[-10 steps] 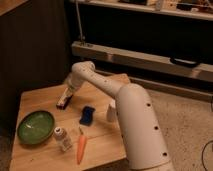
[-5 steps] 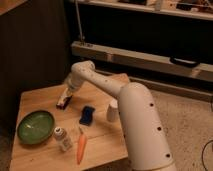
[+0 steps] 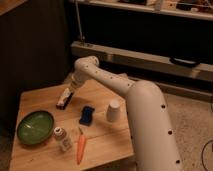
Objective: Push the eraser across the table
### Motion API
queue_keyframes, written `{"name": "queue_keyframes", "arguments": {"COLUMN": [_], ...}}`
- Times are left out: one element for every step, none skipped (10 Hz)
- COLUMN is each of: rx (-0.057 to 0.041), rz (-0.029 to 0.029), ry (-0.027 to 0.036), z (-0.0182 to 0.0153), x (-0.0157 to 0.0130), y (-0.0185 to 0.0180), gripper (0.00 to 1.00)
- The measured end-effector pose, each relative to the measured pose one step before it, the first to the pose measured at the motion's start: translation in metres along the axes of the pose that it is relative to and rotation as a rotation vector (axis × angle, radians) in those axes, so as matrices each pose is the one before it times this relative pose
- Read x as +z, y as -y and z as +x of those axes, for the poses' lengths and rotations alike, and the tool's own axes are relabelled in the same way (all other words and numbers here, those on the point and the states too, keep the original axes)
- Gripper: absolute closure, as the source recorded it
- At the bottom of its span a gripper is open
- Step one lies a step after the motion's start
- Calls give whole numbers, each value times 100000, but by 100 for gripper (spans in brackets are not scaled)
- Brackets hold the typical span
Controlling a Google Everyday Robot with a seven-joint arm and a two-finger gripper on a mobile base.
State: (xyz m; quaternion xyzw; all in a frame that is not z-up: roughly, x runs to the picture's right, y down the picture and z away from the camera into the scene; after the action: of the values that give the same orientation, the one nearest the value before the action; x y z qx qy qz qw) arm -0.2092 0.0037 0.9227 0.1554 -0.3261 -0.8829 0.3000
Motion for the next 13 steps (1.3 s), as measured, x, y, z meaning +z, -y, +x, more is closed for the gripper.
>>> {"name": "queue_keyframes", "arguments": {"rx": [723, 429, 215, 138, 302, 292, 158, -223, -417, -246, -47, -166, -86], "rz": [542, 500, 473, 471, 369, 176, 319, 515, 625, 527, 393, 428, 474], "ry": [952, 1143, 804, 809, 397, 285, 538, 316, 578, 600, 703, 508, 770], "z": [-460, -529, -194, -112, -106, -75, -24, 219, 193, 139, -78, 46, -116], "x": [893, 800, 455, 467, 285, 6, 228, 319, 433, 342, 311, 281, 344], "y": [-127, -176, -57, 68, -20, -103, -4, 243, 342, 192, 93, 152, 137], "gripper": [98, 98, 98, 98, 98, 98, 98, 98, 98, 98, 98, 98, 98]}}
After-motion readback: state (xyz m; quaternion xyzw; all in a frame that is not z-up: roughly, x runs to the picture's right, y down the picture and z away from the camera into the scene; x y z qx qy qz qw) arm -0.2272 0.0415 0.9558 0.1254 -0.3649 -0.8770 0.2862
